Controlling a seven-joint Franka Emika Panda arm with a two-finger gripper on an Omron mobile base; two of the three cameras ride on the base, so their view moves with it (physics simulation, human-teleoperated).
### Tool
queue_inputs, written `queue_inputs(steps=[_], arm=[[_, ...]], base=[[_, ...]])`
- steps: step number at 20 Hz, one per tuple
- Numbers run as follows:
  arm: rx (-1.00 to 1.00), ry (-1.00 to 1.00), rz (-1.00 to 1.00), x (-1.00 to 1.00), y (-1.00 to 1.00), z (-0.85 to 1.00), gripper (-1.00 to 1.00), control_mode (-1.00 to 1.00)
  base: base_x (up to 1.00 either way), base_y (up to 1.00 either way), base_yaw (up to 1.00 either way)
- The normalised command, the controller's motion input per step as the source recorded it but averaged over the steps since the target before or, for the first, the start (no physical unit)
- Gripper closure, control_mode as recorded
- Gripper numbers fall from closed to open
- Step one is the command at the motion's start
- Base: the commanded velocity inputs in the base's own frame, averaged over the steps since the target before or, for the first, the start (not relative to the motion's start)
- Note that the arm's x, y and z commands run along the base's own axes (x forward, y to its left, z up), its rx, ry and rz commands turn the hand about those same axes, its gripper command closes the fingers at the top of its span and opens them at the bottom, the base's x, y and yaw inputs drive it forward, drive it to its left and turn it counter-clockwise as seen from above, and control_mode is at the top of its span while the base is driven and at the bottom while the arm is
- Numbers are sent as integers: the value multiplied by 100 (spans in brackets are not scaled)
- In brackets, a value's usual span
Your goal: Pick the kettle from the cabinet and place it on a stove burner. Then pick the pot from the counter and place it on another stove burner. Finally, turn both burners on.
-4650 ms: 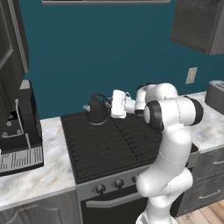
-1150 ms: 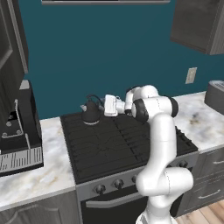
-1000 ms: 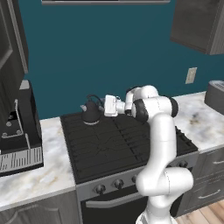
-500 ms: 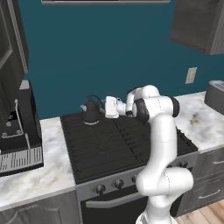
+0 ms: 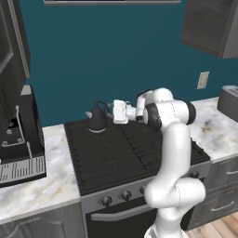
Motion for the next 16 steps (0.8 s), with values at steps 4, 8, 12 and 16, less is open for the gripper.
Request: queue_inputs(steps=[4,8,12,16], arm=[[-9,1,0,-20,0,51,-100,-100],[-12,3,0,-22,0,50,-100,-100],[-13,1,0,-20,-5,53,-100,-100],[-12,0,0,-22,-7,45,-100,-100]], base=[[0,0,0],[0,0,0],[0,0,0],[0,0,0]])
